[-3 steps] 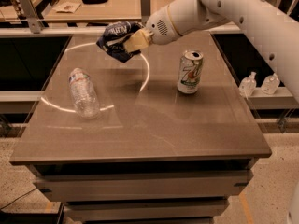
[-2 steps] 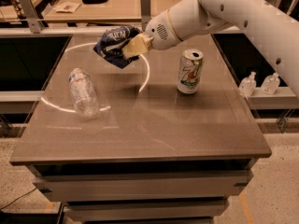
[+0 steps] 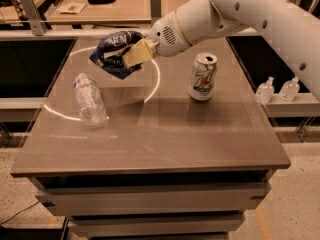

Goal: Move blue chip bag near water bottle

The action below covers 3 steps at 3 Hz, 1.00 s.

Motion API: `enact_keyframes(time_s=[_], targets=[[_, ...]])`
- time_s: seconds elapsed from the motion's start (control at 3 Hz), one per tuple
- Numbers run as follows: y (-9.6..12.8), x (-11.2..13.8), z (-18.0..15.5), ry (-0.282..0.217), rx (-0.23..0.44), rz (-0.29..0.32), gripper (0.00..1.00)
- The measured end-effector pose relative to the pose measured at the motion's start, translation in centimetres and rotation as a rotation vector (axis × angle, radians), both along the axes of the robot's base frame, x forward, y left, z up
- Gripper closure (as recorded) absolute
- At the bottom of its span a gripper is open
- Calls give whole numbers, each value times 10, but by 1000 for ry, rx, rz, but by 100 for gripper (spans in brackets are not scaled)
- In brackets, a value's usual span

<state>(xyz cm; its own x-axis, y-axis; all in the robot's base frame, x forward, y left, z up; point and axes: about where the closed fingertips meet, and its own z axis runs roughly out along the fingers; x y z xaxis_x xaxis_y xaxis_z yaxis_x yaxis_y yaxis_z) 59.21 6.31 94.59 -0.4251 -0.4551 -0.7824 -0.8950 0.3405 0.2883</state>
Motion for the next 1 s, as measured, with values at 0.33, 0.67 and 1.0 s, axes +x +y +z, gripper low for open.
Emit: enact_keyframes(time_s=[0.33,0.67,1.0], targets=[[-2,-11,-6,18,-14,17,100],[-8,-12,-19,58,-35,7,100],[-5,-12,-19,58,-35,11,82]])
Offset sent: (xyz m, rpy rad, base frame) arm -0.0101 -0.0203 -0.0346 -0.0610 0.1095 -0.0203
